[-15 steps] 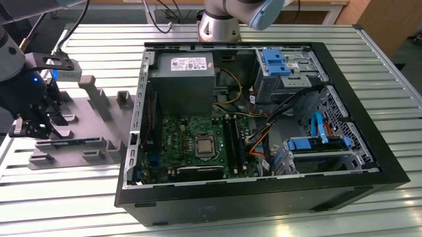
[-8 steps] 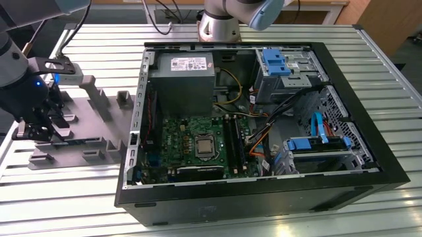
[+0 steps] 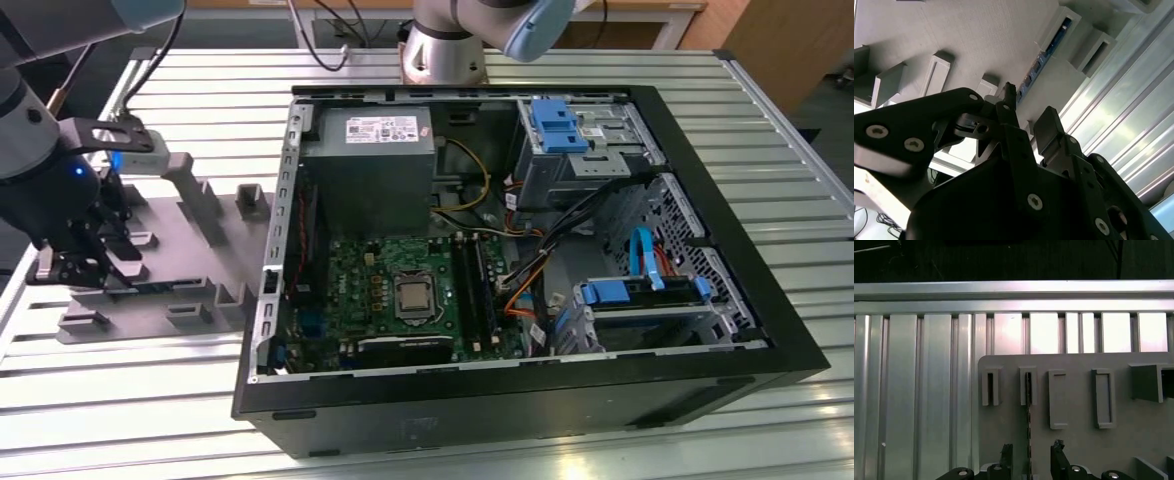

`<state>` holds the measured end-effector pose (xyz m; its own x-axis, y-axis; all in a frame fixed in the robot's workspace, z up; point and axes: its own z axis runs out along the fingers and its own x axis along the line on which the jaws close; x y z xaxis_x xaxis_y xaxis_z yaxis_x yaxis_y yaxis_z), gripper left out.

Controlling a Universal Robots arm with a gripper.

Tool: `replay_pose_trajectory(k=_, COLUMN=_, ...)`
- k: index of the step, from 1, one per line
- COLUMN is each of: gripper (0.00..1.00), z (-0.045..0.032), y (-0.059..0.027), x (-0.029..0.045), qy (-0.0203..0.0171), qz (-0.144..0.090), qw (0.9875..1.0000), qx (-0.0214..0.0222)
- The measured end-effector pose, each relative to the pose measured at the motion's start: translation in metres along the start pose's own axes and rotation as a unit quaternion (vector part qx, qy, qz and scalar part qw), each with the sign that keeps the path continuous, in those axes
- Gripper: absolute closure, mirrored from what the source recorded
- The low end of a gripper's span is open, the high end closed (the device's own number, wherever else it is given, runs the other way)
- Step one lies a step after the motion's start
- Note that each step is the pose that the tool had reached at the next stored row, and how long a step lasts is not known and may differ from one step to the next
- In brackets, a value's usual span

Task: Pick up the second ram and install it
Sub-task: 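Pick up the second ram and move it above second insertion slot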

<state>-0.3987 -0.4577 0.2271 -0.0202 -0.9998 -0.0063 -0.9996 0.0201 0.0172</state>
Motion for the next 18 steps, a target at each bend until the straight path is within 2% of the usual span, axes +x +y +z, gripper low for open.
replay_pose_trajectory(k=18, gripper=0.57, z=0.0231, y=-0.0002, x=0.0040, qy=0.0000, qz=0.000, qw=1.0000, qx=0.0000)
